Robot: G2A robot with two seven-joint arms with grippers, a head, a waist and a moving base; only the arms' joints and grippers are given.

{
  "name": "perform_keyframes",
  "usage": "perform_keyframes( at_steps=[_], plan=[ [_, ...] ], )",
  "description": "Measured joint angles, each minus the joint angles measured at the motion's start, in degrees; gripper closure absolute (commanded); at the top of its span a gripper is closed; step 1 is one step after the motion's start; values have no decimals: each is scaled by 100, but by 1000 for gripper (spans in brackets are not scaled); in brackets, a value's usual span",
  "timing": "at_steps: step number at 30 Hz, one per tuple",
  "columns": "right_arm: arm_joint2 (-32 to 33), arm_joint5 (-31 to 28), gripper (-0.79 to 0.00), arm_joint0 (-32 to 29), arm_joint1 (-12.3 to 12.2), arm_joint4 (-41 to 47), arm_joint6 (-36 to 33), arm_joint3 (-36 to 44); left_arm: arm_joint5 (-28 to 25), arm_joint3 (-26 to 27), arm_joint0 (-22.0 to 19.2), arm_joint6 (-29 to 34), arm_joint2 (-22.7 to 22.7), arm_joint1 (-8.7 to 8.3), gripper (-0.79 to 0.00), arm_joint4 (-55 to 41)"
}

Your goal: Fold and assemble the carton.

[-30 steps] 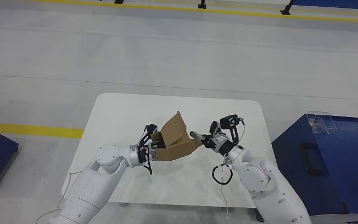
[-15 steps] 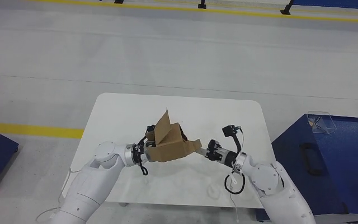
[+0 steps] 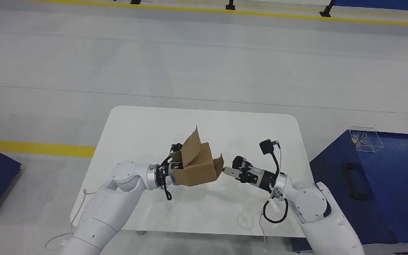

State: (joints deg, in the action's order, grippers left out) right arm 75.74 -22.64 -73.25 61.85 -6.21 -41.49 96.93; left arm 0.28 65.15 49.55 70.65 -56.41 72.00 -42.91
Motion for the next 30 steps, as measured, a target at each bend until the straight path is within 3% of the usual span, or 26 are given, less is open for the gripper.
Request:
perform_keyframes(
  at_steps=[30],
  plan=[
    [-268, 257, -785, 135, 15, -315, 277, 138, -53, 364, 215, -41, -57, -54, 0, 440]
  ],
)
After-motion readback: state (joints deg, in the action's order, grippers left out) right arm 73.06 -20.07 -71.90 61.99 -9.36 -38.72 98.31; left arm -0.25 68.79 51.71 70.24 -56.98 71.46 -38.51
